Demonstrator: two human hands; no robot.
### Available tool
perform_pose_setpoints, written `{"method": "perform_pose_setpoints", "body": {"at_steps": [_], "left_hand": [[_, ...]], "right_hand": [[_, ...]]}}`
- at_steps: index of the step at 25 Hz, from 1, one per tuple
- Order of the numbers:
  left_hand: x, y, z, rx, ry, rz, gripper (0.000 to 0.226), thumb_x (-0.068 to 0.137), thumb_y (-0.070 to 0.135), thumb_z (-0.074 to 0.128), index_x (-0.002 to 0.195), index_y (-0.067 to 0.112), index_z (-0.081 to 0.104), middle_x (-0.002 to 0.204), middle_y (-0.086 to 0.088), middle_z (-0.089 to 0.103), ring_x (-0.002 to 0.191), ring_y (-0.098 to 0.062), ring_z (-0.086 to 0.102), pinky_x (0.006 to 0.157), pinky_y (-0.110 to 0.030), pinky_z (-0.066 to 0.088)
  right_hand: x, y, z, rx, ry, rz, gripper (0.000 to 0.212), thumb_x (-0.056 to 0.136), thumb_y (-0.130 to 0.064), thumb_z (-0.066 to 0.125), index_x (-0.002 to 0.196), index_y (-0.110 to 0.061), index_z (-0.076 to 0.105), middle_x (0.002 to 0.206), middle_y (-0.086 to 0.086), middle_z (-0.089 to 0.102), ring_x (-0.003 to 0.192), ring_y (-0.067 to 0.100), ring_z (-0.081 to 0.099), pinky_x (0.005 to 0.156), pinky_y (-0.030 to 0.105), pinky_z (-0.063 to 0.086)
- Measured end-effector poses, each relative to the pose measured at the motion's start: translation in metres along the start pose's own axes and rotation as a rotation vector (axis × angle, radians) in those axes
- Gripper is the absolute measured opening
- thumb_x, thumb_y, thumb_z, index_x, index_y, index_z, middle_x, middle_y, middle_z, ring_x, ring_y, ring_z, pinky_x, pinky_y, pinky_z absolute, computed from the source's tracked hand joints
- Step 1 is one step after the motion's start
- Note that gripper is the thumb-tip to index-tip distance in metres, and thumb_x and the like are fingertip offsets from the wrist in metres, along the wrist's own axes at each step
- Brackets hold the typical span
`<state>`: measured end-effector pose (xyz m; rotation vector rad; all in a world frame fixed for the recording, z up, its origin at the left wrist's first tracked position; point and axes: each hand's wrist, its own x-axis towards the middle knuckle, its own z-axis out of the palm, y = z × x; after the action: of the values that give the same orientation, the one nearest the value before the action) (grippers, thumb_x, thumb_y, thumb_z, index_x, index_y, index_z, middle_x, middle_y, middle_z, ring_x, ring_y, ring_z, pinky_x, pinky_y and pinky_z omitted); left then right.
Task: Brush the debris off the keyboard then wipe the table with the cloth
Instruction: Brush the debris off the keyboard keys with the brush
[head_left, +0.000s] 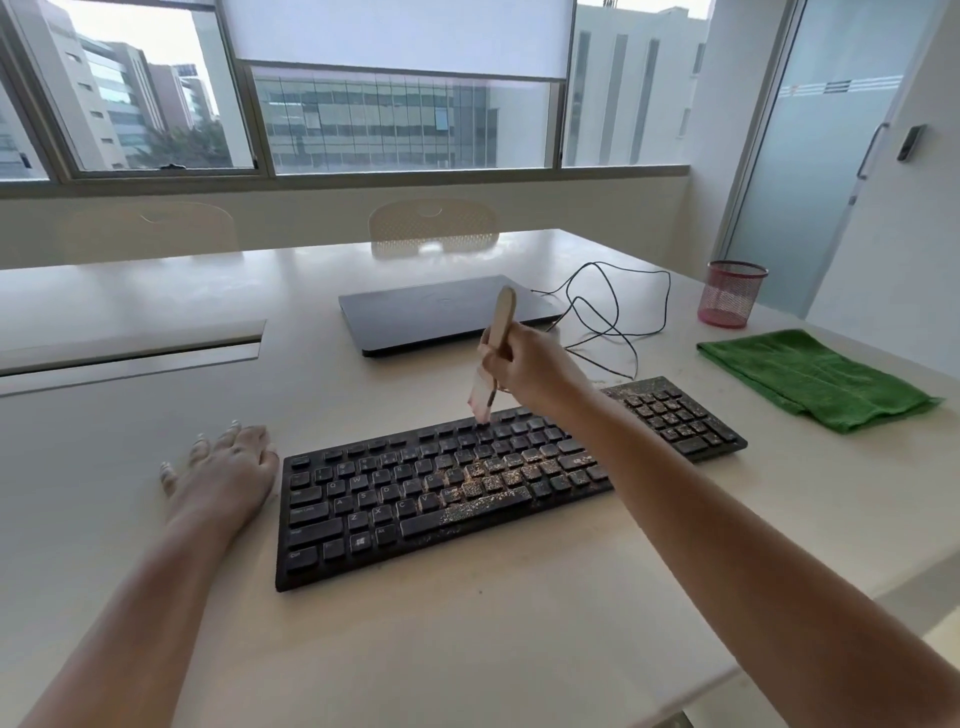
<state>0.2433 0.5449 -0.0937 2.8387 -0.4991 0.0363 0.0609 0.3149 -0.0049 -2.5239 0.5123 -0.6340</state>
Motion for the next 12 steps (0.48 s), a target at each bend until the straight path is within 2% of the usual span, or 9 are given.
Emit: {"method": "perform_pose_setpoints", "body": {"at_steps": [2, 4, 6, 7, 9, 11, 12], "left_hand": [[0.001, 0.000, 0.000, 0.000, -0.004, 0.004, 0.046, 0.100, 0.035, 0.027, 0.145, 0.026, 0.030, 0.157, 0.002, 0.018, 0.145, -0.026, 0.012, 0.115, -0.052, 0.008], [0.002, -0.001, 0.001, -0.002, -0.006, 0.005, 0.046, 0.100, 0.036, 0.027, 0.145, 0.027, 0.030, 0.157, 0.003, 0.018, 0.145, -0.026, 0.012, 0.115, -0.053, 0.007], [0.002, -0.001, 0.002, 0.001, -0.008, -0.003, 0.046, 0.100, 0.036, 0.026, 0.145, 0.026, 0.030, 0.157, 0.003, 0.018, 0.145, -0.025, 0.012, 0.115, -0.053, 0.007], [0.002, -0.001, 0.002, 0.000, -0.010, -0.004, 0.046, 0.100, 0.036, 0.026, 0.145, 0.026, 0.029, 0.157, 0.003, 0.018, 0.145, -0.025, 0.012, 0.114, -0.053, 0.007], [0.002, -0.001, 0.002, -0.002, -0.008, -0.003, 0.046, 0.100, 0.035, 0.026, 0.145, 0.026, 0.030, 0.157, 0.003, 0.018, 0.145, -0.025, 0.012, 0.115, -0.053, 0.007], [0.002, 0.000, 0.002, -0.001, -0.003, -0.001, 0.046, 0.100, 0.034, 0.027, 0.145, 0.026, 0.030, 0.157, 0.002, 0.018, 0.145, -0.026, 0.013, 0.115, -0.054, 0.007], [0.002, -0.001, 0.001, -0.001, -0.003, 0.002, 0.046, 0.100, 0.034, 0.027, 0.145, 0.026, 0.030, 0.157, 0.002, 0.018, 0.145, -0.026, 0.013, 0.115, -0.054, 0.008]], "right_hand": [[-0.007, 0.003, 0.002, -0.132, -0.048, -0.022, 0.030, 0.099, -0.034, 0.039, 0.112, -0.012, 0.055, 0.078, 0.000, 0.062, 0.047, 0.007, 0.046, 0.046, 0.025, 0.043], [-0.012, 0.005, -0.010, -0.267, -0.077, -0.004, 0.035, 0.100, -0.040, 0.033, 0.108, -0.014, 0.056, 0.069, -0.005, 0.058, 0.048, 0.008, 0.049, 0.048, 0.026, 0.045], [-0.015, 0.002, -0.020, -0.318, -0.062, 0.026, 0.039, 0.100, -0.042, 0.031, 0.109, -0.016, 0.058, 0.073, -0.003, 0.061, 0.052, 0.010, 0.052, 0.054, 0.029, 0.050], [-0.015, -0.002, -0.022, -0.283, -0.054, 0.034, 0.038, 0.100, -0.041, 0.032, 0.112, -0.016, 0.059, 0.076, -0.002, 0.062, 0.053, 0.011, 0.052, 0.054, 0.030, 0.051], [-0.016, -0.019, -0.013, -0.030, -0.100, 0.001, 0.034, 0.098, -0.036, 0.039, 0.116, -0.016, 0.060, 0.074, -0.008, 0.059, 0.052, 0.009, 0.051, 0.051, 0.024, 0.048], [-0.015, -0.046, 0.009, 0.243, -0.199, -0.106, 0.030, 0.093, -0.030, 0.050, 0.112, -0.012, 0.064, 0.074, -0.012, 0.060, 0.049, -0.003, 0.050, 0.051, 0.014, 0.045], [-0.012, -0.060, 0.023, 0.304, -0.238, -0.158, 0.028, 0.091, -0.028, 0.055, 0.110, -0.011, 0.067, 0.079, -0.008, 0.065, 0.050, -0.006, 0.050, 0.051, 0.010, 0.043]]}}
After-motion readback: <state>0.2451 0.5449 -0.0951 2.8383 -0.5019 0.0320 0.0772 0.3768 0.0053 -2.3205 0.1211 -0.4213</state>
